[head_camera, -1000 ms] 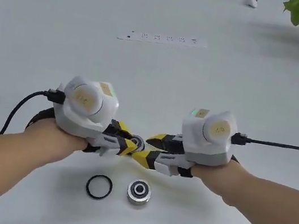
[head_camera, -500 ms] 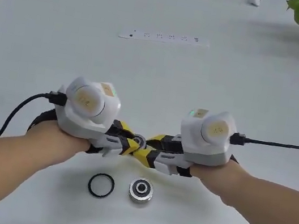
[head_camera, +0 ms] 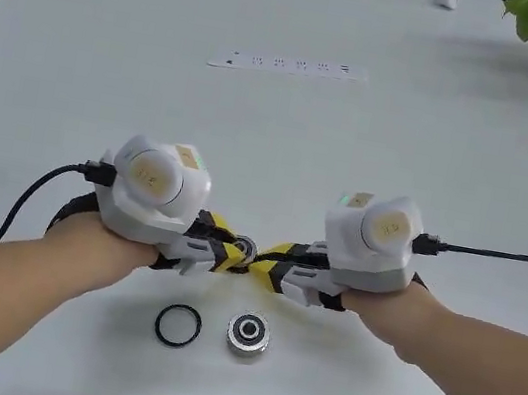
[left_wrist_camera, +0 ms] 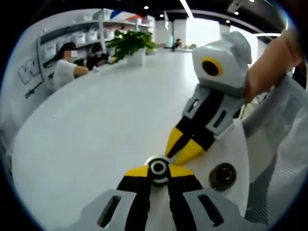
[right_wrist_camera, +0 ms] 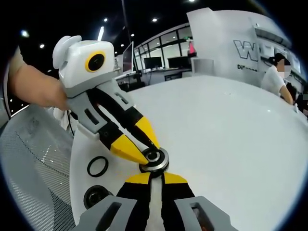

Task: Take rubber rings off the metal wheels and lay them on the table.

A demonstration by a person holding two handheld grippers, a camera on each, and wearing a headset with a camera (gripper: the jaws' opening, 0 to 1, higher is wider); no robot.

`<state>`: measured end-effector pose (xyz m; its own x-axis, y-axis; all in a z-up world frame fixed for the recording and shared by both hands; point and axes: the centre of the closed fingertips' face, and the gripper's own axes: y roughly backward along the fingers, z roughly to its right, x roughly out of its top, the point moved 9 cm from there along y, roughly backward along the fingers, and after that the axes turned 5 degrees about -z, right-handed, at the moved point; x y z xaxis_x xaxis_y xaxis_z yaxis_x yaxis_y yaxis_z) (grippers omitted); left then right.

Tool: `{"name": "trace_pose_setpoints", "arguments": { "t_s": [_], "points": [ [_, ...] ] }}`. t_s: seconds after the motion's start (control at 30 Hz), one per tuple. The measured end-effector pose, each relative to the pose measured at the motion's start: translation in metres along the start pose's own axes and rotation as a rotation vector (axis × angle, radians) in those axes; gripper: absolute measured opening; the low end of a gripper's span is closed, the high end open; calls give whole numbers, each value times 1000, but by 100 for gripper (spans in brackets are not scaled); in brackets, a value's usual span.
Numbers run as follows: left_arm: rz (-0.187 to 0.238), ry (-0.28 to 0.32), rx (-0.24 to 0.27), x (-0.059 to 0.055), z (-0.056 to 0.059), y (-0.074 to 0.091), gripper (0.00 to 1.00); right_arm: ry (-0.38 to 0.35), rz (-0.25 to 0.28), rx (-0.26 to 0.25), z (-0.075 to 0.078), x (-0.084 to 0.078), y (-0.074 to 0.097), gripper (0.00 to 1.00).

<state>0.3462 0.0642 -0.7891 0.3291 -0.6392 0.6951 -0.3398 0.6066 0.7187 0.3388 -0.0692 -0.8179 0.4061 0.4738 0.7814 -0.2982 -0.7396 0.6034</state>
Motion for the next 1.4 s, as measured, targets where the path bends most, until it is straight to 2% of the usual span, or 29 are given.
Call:
{"name": "trace_pose_setpoints", "arguments": {
  "t_s": [0.23, 0.33, 0.6, 0.7, 0.8, 0.97, 1.4],
  "points": [
    [4, 0, 6, -1, 1, 1, 14, -25, -1, -13, 3, -1, 1, 0],
    [3, -1, 7, 0, 2, 1, 14, -84, 11, -1, 4, 0, 4, 0],
    [2, 0, 13, -1, 2, 1, 13, -153, 37, -3, 7, 2, 8, 0],
    [0, -1, 10, 0, 3, 1, 12, -222, 69, -4, 9, 4, 10, 0],
    [0, -1, 18, 0, 4, 1, 12, -242, 77, -6, 9, 4, 9, 0],
    [-6, 0, 33, -1, 3, 0, 12, -235, 81, -14, 7, 7, 9, 0],
    [-7, 0, 42, -1, 3, -2, 12, -232, 80, 14, 2, 9, 10, 0]
  ]
}}
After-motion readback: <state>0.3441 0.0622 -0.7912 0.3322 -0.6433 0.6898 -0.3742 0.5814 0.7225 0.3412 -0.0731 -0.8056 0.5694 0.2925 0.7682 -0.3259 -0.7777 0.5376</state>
